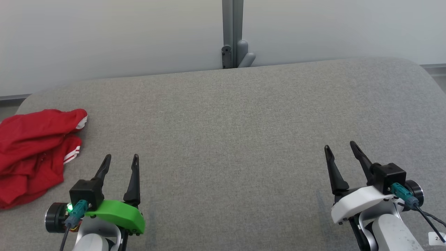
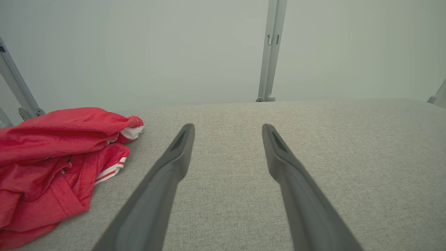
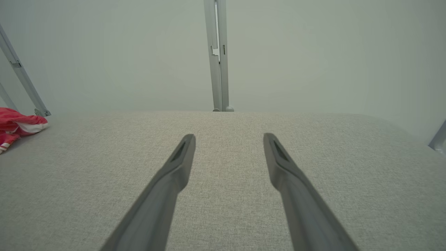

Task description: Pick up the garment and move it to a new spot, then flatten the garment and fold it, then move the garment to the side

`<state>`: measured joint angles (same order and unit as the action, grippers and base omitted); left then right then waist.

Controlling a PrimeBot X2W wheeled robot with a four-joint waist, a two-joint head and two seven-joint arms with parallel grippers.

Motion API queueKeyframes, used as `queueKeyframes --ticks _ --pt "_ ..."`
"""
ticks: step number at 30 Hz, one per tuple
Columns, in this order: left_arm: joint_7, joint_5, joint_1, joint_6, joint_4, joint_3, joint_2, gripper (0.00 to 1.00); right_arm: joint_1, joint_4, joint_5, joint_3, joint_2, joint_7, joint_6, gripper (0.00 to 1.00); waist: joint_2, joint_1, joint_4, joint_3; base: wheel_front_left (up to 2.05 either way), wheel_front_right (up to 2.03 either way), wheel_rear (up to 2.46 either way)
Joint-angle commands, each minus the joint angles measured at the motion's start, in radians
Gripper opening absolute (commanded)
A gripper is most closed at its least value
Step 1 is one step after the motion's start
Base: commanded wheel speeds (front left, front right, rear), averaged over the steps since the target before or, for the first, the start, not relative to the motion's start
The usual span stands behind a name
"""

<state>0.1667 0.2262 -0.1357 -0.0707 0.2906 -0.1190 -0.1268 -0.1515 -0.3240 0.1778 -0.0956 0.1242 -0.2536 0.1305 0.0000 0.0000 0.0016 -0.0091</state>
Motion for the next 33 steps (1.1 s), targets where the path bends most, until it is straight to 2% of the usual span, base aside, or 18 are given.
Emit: queueKeyframes --ticks 1,14,28,33 --pt "0.001 -0.021 -0.01 0.006 0.004 0.002 -0.005 1.0 -0.017 -0.007 -0.02 0.0 0.003 -0.011 0.0 1.0 0.0 0.0 0.0 0.0 0.0 0.0 0.0" --pt "0.0 0.017 0.015 0.012 0.001 0.005 0.003 1.0 -0.017 -0.002 0.038 0.016 -0.004 -0.014 0.0 1.0 0.0 0.0 0.007 0.0 0.0 0.0 0.0" --pt "0.003 0.03 0.013 0.022 0.001 -0.007 0.0 1.0 -0.019 -0.011 0.036 0.017 -0.001 -0.014 0.0 1.0 0.0 0.0 0.013 0.002 0.0 0.0 0.0" --pt "0.008 0.032 0.002 0.027 -0.001 -0.01 -0.003 1.0 -0.019 -0.004 0.03 0.019 0.0 -0.014 0.0 1.0 0.0 0.0 0.035 0.004 0.0 0.0 0.0"
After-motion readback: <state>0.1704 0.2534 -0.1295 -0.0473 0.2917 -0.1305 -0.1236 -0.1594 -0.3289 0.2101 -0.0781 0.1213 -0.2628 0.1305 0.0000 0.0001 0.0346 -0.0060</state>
